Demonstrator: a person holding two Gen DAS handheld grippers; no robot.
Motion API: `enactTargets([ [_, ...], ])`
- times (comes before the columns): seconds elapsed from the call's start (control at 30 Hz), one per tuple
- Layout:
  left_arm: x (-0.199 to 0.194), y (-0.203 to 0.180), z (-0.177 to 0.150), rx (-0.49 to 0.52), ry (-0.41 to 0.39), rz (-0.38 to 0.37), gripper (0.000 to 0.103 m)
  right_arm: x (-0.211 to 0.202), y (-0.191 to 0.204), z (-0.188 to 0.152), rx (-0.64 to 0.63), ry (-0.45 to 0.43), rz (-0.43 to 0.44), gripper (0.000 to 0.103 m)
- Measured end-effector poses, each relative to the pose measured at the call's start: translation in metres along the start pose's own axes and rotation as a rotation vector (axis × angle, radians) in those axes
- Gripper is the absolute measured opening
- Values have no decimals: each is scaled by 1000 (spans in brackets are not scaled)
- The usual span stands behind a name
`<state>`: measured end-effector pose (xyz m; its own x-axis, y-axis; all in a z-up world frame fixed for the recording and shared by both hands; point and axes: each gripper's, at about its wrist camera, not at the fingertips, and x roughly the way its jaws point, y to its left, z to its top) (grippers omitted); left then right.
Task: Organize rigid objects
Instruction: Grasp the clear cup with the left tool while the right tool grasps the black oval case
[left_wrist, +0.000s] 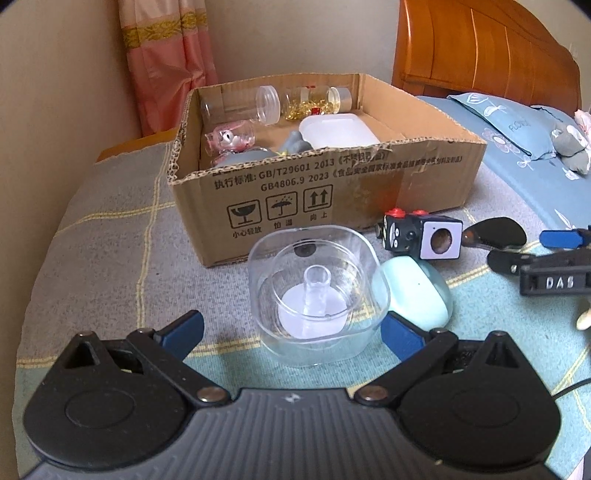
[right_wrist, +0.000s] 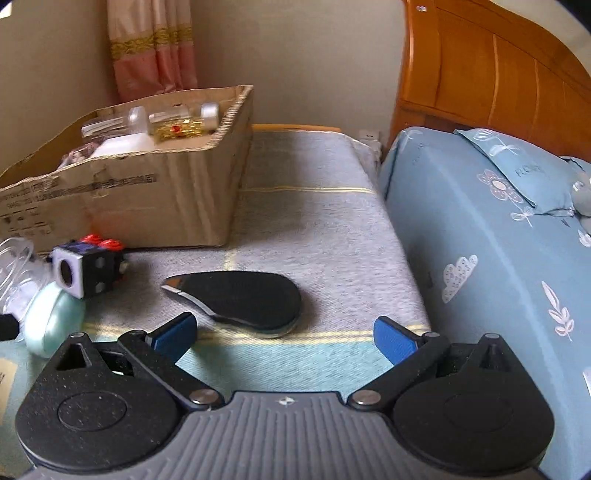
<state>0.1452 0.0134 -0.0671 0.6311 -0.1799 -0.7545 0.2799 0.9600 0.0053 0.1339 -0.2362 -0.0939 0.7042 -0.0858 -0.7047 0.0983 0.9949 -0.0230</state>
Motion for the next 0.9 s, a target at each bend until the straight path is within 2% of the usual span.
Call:
enactTargets([
  [0.3,4,3,6,-38,-26,-25,102,6,22,4,-27,-19,29,103],
  [0.43,8,6,10,-61,-27,-6,102,9,27,6,-28,-27,29,103],
  [0.6,6,18,8,-52,-33,58,102,9,24,8,-4,-26,10,103],
  [0.9,14,18,11,-84,-36,28,99,18,30,14,15,-31,-16,103],
])
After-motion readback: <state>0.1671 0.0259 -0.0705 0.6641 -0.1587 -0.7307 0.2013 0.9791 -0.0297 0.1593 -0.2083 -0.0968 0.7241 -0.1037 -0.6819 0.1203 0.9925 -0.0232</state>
